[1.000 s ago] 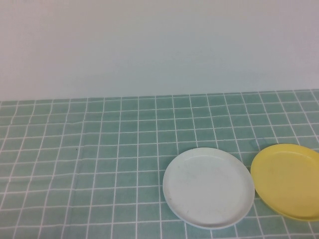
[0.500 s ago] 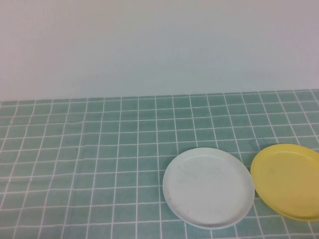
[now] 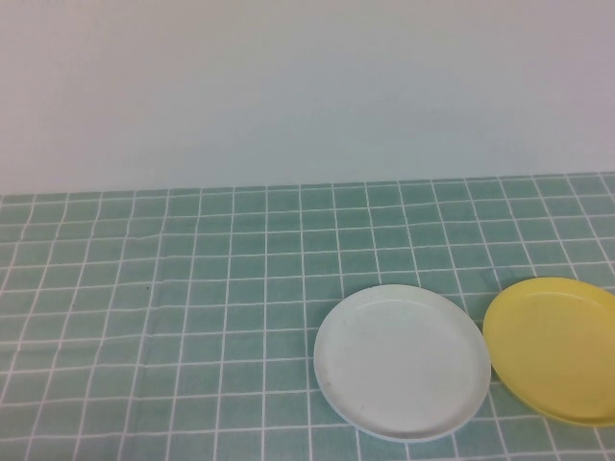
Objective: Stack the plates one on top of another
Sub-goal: Pick up the yellow plate
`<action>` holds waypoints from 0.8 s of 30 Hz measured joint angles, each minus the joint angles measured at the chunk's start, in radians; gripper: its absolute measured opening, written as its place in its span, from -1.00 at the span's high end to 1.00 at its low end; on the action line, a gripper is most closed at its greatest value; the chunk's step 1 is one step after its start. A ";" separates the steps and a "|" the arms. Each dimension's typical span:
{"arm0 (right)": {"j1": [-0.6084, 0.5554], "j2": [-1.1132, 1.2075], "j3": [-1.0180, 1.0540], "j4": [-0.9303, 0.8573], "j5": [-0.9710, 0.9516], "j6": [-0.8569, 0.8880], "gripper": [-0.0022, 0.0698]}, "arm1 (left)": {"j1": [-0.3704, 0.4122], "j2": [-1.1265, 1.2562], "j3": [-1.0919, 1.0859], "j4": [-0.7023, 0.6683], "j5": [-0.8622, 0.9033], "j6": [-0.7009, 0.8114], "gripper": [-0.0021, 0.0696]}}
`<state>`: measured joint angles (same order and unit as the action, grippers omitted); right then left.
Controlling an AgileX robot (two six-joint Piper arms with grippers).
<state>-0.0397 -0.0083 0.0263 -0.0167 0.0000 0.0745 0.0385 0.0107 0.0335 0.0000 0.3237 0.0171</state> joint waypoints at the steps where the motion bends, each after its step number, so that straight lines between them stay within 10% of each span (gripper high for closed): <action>1: 0.000 0.000 0.000 0.028 -0.044 0.047 0.95 | 0.000 0.000 0.000 0.000 0.000 0.000 0.94; 7: 0.000 0.000 -0.013 0.089 -0.124 0.214 0.95 | 0.000 0.000 0.000 0.000 0.000 0.000 0.94; 24: 0.063 0.409 -0.546 -0.017 0.967 0.149 0.95 | 0.000 0.000 0.000 0.000 0.000 0.014 0.94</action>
<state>0.0230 0.4009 -0.5199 -0.0339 0.9671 0.2236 0.0385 0.0107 0.0335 0.0000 0.3237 0.0306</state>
